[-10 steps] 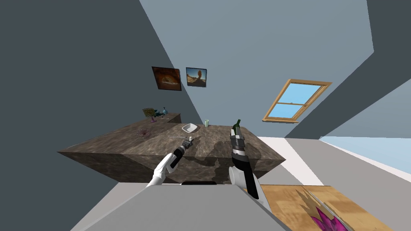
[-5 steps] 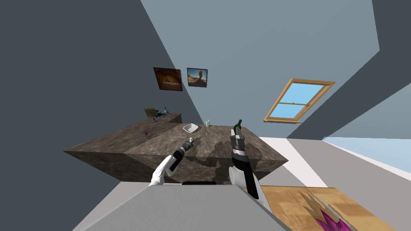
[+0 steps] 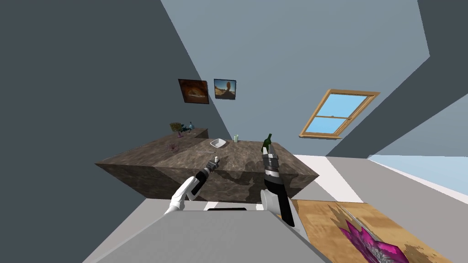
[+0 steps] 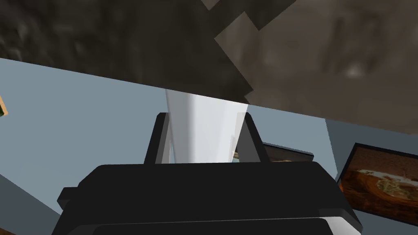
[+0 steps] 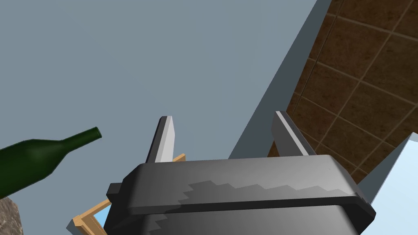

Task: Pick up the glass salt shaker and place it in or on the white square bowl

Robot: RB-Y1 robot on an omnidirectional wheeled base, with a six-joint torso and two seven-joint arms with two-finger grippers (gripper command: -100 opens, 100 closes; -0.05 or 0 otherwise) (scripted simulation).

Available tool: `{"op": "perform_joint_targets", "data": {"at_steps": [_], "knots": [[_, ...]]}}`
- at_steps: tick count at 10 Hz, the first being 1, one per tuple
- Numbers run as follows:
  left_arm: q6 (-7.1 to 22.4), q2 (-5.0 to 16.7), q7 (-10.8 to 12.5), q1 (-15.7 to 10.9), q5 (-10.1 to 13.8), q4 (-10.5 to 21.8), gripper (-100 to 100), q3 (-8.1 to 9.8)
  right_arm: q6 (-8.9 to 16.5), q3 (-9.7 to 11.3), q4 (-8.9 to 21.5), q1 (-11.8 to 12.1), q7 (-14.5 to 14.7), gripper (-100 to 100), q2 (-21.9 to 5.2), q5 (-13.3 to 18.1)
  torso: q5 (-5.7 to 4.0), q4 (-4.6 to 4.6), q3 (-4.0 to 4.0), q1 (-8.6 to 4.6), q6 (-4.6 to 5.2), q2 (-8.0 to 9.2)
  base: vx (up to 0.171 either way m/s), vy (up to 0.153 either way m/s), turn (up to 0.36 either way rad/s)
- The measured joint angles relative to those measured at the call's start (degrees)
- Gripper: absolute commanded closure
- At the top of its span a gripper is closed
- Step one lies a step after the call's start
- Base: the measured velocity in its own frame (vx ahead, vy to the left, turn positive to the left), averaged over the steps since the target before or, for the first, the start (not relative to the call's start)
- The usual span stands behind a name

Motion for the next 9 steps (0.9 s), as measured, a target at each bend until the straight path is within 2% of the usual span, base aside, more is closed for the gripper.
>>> {"op": "perform_joint_targets", "data": {"at_steps": [4,7,9], "knots": [[1.92,4.54,0.26,-0.43,-0.33,-0.03,100,-1.22,0.0,0.0,0.0,0.0,0.0,0,0.0,0.0,0.1,-0.49,-0.19,0.07,-0.11,0.11,-0.177,-0.03,-0.047],[3.98,8.58,1.14,-1.12,-0.72,-0.14,100,-1.77,0.0,-0.01,0.0,0.01,0.0,0,-0.01,0.0,0.11,-0.51,-0.33,0.33,-0.15,-0.17,-0.107,0.019,-0.121],[5.6,11.31,2.18,-2.77,-1.0,0.66,100,-1.54,0.0,-0.01,0.0,0.01,0.0,0,-0.01,0.0,0.1,-0.5,-0.38,0.33,-0.05,-0.3,-0.07,0.035,-0.206]]}}
